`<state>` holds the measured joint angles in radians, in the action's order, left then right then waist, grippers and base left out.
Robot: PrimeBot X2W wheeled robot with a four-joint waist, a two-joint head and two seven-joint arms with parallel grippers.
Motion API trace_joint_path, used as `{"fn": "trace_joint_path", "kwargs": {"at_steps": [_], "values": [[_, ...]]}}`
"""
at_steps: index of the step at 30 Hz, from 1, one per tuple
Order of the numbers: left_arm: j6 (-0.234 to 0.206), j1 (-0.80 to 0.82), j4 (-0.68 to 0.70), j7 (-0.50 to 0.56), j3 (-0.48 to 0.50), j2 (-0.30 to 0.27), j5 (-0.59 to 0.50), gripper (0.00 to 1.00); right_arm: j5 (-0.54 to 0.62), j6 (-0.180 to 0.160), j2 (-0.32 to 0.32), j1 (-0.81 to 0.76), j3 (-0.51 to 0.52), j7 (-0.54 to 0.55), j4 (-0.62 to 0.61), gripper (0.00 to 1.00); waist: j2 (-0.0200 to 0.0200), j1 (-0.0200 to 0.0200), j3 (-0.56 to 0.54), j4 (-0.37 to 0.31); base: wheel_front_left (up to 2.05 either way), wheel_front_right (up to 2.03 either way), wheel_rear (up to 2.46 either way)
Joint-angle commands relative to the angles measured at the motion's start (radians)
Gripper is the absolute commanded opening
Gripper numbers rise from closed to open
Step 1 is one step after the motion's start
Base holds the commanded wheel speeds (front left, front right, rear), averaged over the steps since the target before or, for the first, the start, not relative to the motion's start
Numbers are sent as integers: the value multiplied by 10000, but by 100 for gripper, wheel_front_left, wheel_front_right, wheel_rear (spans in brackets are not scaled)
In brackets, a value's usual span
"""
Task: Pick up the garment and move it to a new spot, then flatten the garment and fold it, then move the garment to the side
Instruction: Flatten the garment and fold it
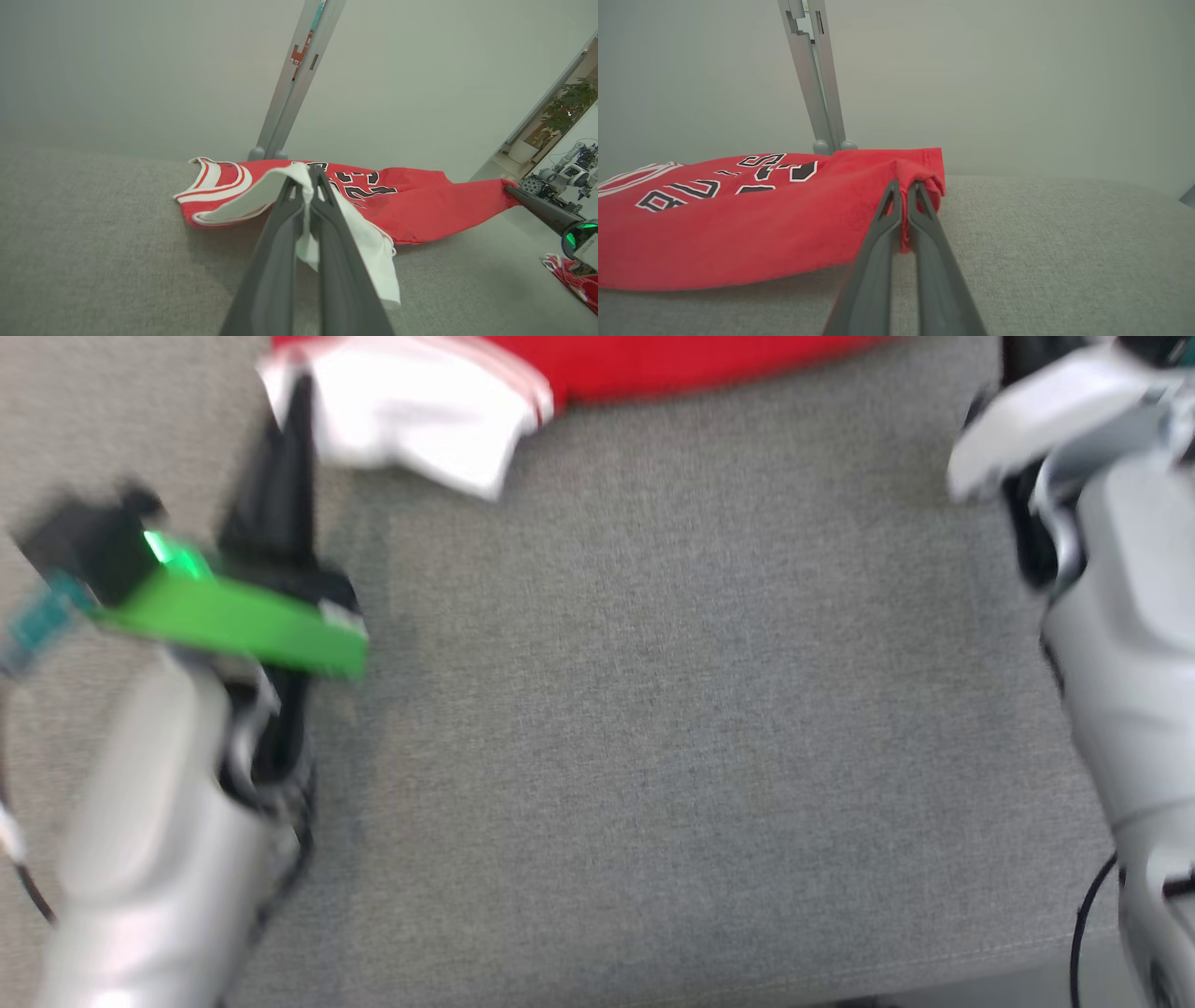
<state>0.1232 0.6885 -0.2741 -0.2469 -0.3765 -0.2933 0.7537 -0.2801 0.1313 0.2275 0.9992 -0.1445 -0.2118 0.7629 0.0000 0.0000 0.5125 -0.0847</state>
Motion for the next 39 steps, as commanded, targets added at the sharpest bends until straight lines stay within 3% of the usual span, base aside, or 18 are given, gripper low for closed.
{"fn": "trace_joint_path", "kwargs": {"at_steps": [1,10,14,19,32,37,39], "values": [[-64,-767,73,-58,-37,117,223,0,-138,-13,96,-609,-120,222,36,0,0,0,-1556,483,0,0,0],[-533,-4316,488,428,-856,468,834,0,-177,-14,328,-3616,411,2430,-468,0,0,0,-3496,728,0,0,0],[-684,-5086,743,886,-1049,644,1293,0,135,-16,176,-4835,1310,3187,-1107,0,0,0,-3947,957,0,0,0],[-908,-5845,1092,1653,-1156,470,1833,0,913,-16,-352,-6292,2665,4121,-2302,0,0,0,-4352,1211,0,0,0],[-1555,-7490,2767,3614,-1585,-308,2816,0,2324,-14,-1318,-8706,4289,6109,-4867,0,0,0,-4465,1525,0,0,0],[-1623,-7544,3123,3430,-1556,-204,2695,0,2464,-14,-1433,-9113,4422,6775,-5651,0,0,0,-4300,1471,0,0,0],[-1454,-7125,3156,3113,-1584,-178,2352,0,2300,-14,-1500,-9024,4427,6734,-5888,0,0,0,-4222,1419,0,0,0]]}}
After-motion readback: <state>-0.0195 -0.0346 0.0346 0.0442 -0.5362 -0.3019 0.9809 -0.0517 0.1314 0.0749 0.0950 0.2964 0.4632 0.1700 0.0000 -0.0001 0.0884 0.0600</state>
